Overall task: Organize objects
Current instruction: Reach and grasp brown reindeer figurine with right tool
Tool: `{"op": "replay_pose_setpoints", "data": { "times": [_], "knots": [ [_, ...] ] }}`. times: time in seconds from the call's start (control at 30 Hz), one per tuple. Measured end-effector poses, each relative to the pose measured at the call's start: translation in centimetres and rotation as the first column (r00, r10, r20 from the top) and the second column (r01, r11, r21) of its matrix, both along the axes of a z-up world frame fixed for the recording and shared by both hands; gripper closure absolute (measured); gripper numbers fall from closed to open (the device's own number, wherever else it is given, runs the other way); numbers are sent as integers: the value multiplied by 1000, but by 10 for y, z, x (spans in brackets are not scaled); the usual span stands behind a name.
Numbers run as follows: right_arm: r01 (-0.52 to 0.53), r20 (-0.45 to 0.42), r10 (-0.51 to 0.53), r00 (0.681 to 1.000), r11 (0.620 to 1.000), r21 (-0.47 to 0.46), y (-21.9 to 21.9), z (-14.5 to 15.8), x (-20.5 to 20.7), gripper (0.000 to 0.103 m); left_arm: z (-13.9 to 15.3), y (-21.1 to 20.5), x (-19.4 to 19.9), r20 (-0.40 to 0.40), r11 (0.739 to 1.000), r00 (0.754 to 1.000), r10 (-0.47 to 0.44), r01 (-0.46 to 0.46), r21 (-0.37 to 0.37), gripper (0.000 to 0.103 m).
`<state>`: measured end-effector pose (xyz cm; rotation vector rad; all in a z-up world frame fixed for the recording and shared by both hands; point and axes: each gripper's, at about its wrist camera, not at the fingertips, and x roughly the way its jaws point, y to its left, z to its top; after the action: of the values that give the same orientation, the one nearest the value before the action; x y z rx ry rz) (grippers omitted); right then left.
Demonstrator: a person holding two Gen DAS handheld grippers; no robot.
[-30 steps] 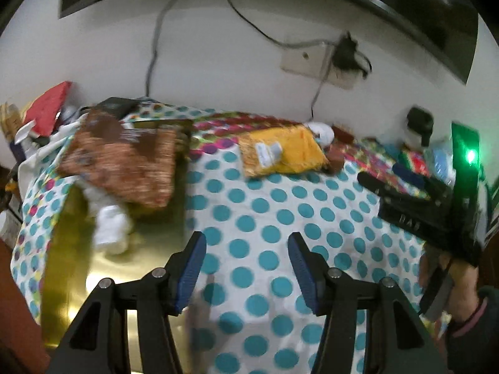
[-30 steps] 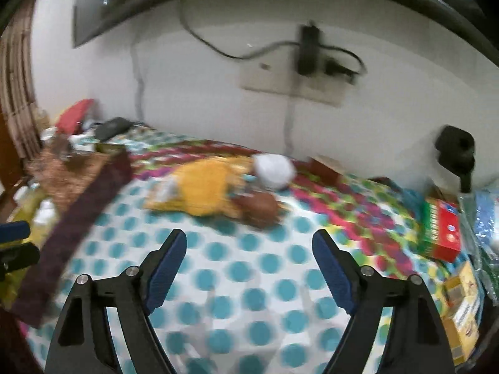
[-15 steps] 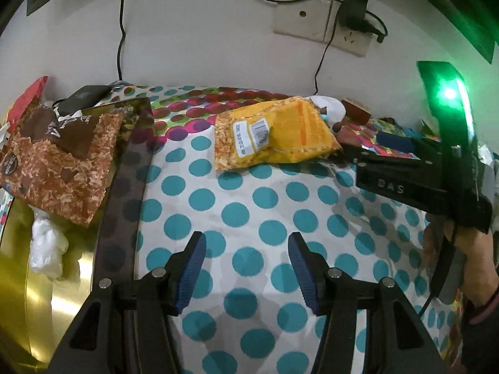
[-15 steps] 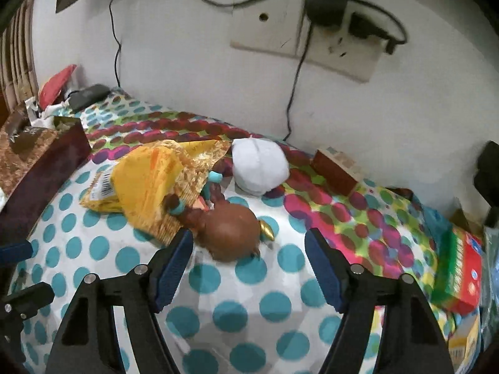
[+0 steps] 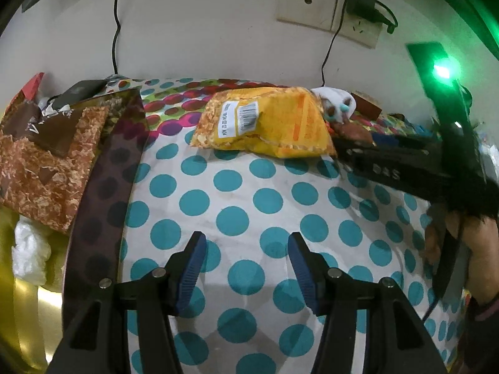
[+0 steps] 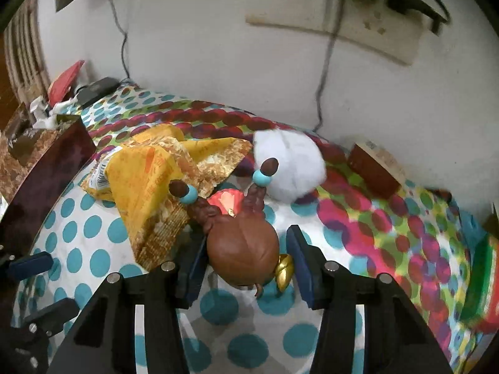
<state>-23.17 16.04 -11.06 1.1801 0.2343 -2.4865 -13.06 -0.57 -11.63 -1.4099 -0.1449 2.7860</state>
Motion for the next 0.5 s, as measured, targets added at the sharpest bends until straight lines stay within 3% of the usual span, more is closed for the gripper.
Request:
{"op": "replay_pose_setpoints", "data": {
  "times": [0.23,0.4,0.5],
  "knots": [
    [84,10,-84,996,996,-16,33,0,44,56,-2,8,-7,-6,1000,1000,-13,13,-16,47],
    [109,21,-109,994,994,-30,46,-1,75,56,0,28,-16,-48,989,998,-50,43,-139,47],
    [104,30,-103,994,995,-14,44,-2,78,56,3,43,-21,-90,967,991,-99,75,-244,47]
  ]
}}
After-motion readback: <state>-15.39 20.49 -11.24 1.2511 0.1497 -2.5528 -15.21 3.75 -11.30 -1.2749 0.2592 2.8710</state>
